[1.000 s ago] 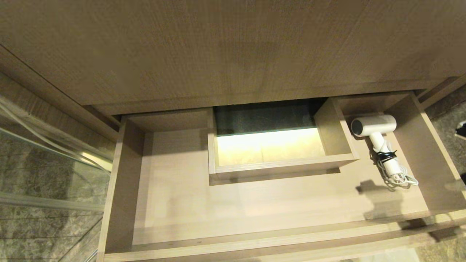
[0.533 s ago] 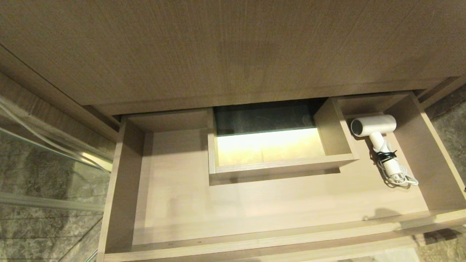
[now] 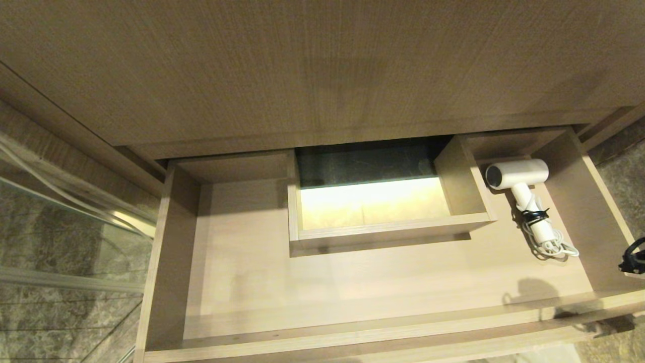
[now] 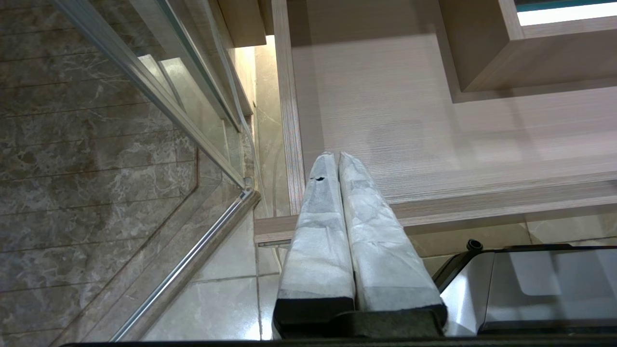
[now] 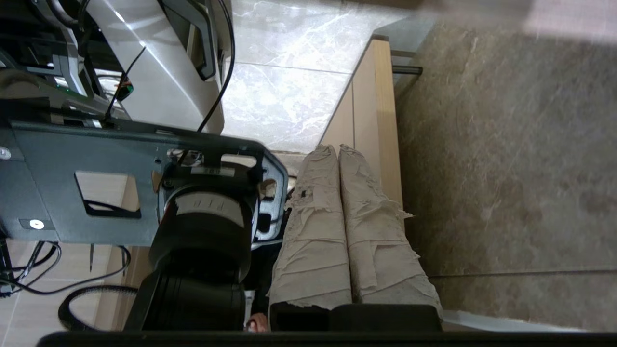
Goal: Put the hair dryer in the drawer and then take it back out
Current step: Close the drawer
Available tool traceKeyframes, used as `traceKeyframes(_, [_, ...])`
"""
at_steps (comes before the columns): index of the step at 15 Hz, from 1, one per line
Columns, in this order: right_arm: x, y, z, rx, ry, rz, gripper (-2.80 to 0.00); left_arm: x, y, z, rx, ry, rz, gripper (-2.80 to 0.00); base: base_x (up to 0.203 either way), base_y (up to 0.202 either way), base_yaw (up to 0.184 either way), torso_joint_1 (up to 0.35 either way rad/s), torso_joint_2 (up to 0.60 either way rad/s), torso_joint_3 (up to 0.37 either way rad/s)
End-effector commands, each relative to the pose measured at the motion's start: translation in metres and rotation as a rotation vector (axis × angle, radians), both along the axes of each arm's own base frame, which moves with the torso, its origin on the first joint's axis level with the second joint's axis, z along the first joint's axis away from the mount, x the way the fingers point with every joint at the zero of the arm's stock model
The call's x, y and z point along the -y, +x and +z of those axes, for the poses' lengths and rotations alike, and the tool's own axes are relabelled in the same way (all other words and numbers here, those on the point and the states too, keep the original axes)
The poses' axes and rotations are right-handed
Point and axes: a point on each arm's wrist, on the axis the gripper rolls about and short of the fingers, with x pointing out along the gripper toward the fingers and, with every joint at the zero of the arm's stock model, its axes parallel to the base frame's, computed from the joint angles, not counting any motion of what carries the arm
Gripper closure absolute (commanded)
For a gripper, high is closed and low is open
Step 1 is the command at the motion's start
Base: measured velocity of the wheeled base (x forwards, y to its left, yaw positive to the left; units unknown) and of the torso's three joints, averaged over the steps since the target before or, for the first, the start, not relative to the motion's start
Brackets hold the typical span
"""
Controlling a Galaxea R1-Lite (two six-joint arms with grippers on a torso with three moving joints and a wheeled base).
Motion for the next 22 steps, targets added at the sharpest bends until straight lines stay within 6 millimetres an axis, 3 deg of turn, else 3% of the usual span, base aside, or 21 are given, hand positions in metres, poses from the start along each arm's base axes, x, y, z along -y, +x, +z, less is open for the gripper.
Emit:
traceKeyframes(1, [0.005, 0.016, -0.012, -0.059, 0.018, 0.006, 0.0, 0.0, 0.0, 0.0, 0.001, 0.0, 0.0, 0.0, 0.0, 0.0, 0.0, 0.0, 0.0, 0.0])
traceKeyframes(10, [0.014, 0.041, -0.028, -0.103, 0.02, 0.001, 0.0, 0.0, 0.0, 0.0, 0.0, 0.0, 0.0, 0.0, 0.0, 0.0, 0.0, 0.0, 0.0, 0.0])
traceKeyframes(18, [0.017, 0.052, -0.017, 0.042, -0.022, 0.002, 0.0, 0.0, 0.0, 0.0, 0.001, 0.0, 0.0, 0.0, 0.0, 0.0, 0.0, 0.0, 0.0, 0.0])
traceKeyframes(22, [0.018, 0.057, -0.006, 0.195, -0.041, -0.011, 0.0, 0.0, 0.0, 0.0, 0.0, 0.0, 0.0, 0.0, 0.0, 0.0, 0.0, 0.0, 0.0, 0.0])
